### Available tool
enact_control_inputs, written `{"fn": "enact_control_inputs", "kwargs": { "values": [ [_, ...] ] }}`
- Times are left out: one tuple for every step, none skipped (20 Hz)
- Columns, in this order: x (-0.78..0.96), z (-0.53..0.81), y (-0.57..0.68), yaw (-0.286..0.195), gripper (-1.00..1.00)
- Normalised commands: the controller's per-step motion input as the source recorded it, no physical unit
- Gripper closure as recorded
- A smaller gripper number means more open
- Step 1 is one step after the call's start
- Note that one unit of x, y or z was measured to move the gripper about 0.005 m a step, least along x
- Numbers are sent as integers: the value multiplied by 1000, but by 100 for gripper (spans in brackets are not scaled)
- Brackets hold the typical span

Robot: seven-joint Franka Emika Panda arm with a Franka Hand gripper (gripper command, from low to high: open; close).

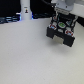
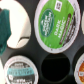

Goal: Open the kcup holder, insert the kcup into the holder, and close the kcup holder

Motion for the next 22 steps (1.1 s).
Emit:
{"fn": "enact_control_inputs", "kwargs": {
  "values": [
    [355, 486, -346, 77, -100],
    [365, 464, -377, 75, -100],
    [407, 407, -393, 66, -100],
    [436, 372, -426, 63, -100],
    [497, 288, -445, 49, -100],
    [511, 263, -451, 47, -100],
    [539, 229, -442, 42, -100],
    [560, 188, -436, 40, -100],
    [572, 253, -420, 32, -100],
    [596, 211, -434, 28, -100],
    [604, 177, -426, 27, -100],
    [620, 152, -420, 25, -100],
    [630, 141, -415, 24, -100],
    [624, 136, -415, 26, -100],
    [626, 123, -412, 25, -100],
    [641, 103, -413, 23, -100],
    [671, 100, -408, 18, -100],
    [686, 96, -408, 16, -100],
    [717, 76, -375, 15, -100],
    [724, 39, -354, 14, -100],
    [723, -2, -326, 18, -100],
    [715, -15, -301, 21, -100]
  ]
}}
